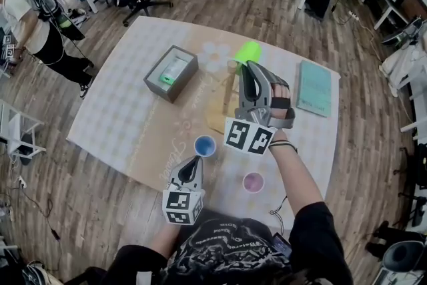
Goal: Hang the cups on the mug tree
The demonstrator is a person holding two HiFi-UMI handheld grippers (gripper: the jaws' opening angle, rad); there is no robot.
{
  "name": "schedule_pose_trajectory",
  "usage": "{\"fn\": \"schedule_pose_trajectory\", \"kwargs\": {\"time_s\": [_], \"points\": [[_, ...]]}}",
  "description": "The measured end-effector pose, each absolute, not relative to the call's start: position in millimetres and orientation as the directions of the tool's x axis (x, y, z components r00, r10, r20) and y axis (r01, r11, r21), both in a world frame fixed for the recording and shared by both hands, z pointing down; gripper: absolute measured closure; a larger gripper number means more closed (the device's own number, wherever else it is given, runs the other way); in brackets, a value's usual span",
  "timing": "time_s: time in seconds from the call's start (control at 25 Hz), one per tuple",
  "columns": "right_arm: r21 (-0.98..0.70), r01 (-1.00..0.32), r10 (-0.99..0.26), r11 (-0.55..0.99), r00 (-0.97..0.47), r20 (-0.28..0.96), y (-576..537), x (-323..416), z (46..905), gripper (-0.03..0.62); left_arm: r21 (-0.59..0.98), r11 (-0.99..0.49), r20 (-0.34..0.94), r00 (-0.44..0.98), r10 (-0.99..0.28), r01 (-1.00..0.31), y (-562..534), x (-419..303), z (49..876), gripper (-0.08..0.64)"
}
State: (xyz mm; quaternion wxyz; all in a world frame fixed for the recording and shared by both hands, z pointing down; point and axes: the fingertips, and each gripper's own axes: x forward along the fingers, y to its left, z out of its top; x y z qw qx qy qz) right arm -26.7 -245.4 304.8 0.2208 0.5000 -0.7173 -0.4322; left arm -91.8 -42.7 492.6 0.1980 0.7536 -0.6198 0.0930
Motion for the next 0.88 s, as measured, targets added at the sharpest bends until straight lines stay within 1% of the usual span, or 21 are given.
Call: {"fn": "schedule_pose_trajectory", "kwargs": {"time_s": [0.16, 0.32, 0.68, 0.72, 0.8, 0.88], "points": [[0.850, -0.514, -0.907, 0.116, -0.403, -0.120, -246, -28, 307, 0.537, 0.179, -0.152, 0.387, 0.212, -0.898, -0.972, -42, -93, 494, 0.541], [0.874, -0.475, -0.902, 0.101, -0.415, -0.121, -243, -30, 310, 0.540, 0.178, -0.151, 0.389, 0.211, -0.897, -0.972, -42, -93, 494, 0.541], [0.891, -0.434, -0.887, 0.133, -0.454, -0.089, -238, -30, 323, 0.526, 0.173, -0.164, 0.393, 0.220, -0.893, -0.971, -44, -86, 495, 0.541], [0.890, -0.433, -0.882, 0.144, -0.463, -0.083, -236, -30, 325, 0.535, 0.172, -0.164, 0.393, 0.221, -0.893, -0.971, -45, -86, 495, 0.541], [0.887, -0.429, -0.873, 0.170, -0.483, -0.067, -234, -33, 328, 0.522, 0.171, -0.165, 0.393, 0.221, -0.892, -0.971, -45, -85, 495, 0.541], [0.874, -0.440, -0.866, 0.206, -0.497, -0.046, -232, -34, 330, 0.487, 0.170, -0.166, 0.393, 0.221, -0.892, -0.971, -45, -84, 495, 0.541]]}}
